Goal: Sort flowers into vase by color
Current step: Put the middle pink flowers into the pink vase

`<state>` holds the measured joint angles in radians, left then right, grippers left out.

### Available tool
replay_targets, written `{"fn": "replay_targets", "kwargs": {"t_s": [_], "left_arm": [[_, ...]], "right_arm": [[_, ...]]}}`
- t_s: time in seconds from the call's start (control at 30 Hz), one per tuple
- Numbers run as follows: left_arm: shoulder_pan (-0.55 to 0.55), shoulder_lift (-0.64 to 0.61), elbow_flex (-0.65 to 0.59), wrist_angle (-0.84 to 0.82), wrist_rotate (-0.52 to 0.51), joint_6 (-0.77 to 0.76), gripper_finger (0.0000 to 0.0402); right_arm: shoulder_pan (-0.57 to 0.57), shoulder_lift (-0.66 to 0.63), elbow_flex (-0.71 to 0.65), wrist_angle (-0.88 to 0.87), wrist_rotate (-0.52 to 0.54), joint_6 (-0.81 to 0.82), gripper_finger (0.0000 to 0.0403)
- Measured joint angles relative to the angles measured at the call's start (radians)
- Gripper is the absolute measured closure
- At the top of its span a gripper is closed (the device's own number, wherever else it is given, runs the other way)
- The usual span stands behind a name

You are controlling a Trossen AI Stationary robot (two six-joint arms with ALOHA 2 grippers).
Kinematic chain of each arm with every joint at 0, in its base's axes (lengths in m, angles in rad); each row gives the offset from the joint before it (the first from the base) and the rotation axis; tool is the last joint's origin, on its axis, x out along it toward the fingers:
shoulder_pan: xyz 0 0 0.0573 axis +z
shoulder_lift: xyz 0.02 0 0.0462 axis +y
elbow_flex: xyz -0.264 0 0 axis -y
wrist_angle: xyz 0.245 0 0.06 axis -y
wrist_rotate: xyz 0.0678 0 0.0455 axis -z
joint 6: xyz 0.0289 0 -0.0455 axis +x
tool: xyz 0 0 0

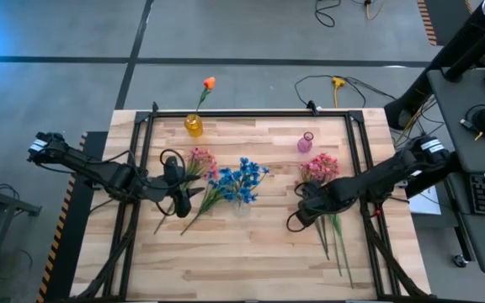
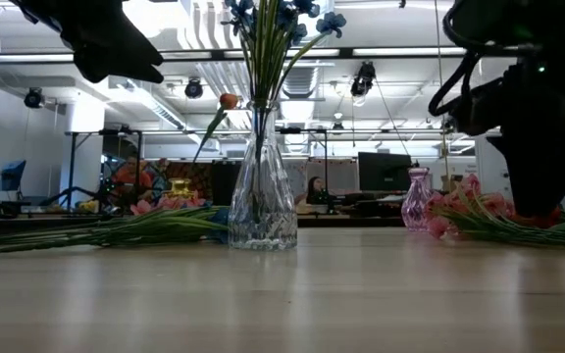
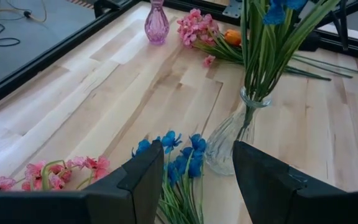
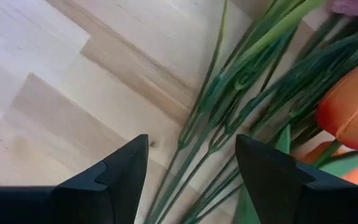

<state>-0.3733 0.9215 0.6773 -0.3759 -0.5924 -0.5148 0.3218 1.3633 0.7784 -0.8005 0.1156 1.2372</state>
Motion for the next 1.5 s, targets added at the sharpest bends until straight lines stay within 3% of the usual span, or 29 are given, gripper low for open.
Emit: {"fn": "replay_targets", "kwargs": {"t_s": [0.5,1.3,1.5], "left_arm": [[0.0,0.0,-0.001,-0.001,-0.002,0.0,0.0226],[0.0,0.0,-0.001,-0.002,-0.003,0.001,0.0226],[0.0,0.0,-0.001,-0.002,-0.003,0.001,0.0226]], "right_arm": [[0.0,0.114,0.0,0.081,0.019,-0.028,0.0191],[-0.006,0.156,0.002,0.115,0.056,-0.025,0.0379],[-0.007,0.126,-0.002,0.1,0.065,-0.026,0.0389]]}}
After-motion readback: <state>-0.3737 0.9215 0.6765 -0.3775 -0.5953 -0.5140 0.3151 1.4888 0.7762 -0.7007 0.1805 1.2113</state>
